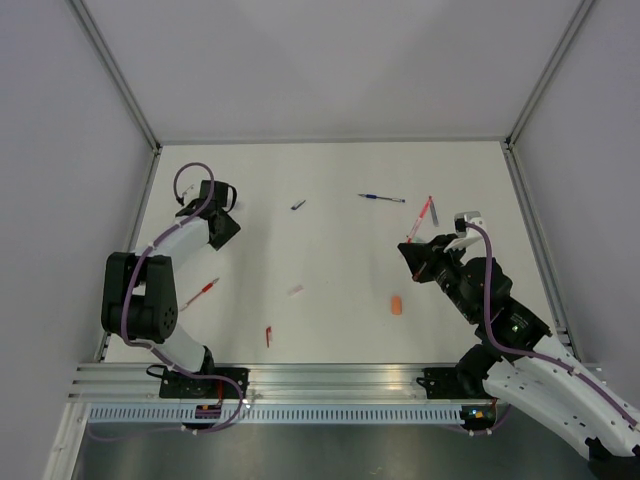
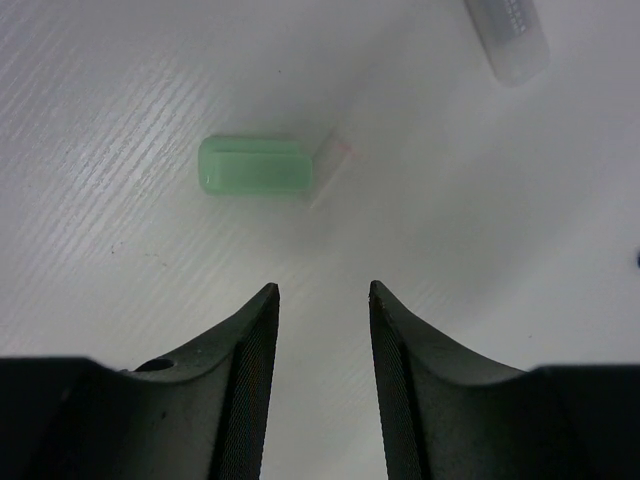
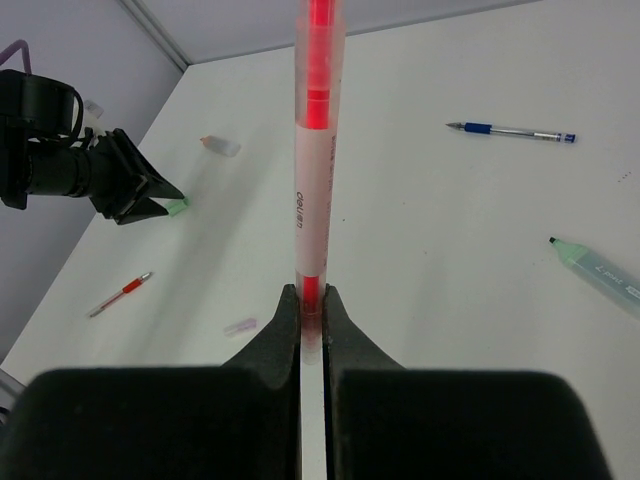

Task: Insert the pens into the pen caps
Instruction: Move the pen cap to the center of the board.

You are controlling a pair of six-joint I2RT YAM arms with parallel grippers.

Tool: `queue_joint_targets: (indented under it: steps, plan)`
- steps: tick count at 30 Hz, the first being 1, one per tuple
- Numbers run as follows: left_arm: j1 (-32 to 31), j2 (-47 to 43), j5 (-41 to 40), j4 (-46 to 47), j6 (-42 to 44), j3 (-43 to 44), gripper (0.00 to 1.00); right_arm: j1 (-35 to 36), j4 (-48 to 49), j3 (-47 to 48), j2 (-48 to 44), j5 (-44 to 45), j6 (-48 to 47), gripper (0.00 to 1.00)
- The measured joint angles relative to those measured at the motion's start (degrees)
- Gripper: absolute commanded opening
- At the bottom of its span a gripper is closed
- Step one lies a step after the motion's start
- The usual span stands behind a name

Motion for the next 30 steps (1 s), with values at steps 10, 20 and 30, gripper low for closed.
queue_joint_targets:
  steps: [10,20,30]
  plan:
    - [0.7,0.3,2.4,2.2,8.5,0.2,0.47,0.0,0.0,0.0,0.0,-0.3,0.0,0.0]
    - [4.2,3.0,2.5,2.6,12.9,0.9,0.47,0.0,0.0,0.0,-0.2,-0.4,0.0,0.0]
    - [4.2,7.3,4.0,3.0,21.1,7.6,0.45,0.0,0.0,0.0,-0.4,-1.0,0.0,0.0]
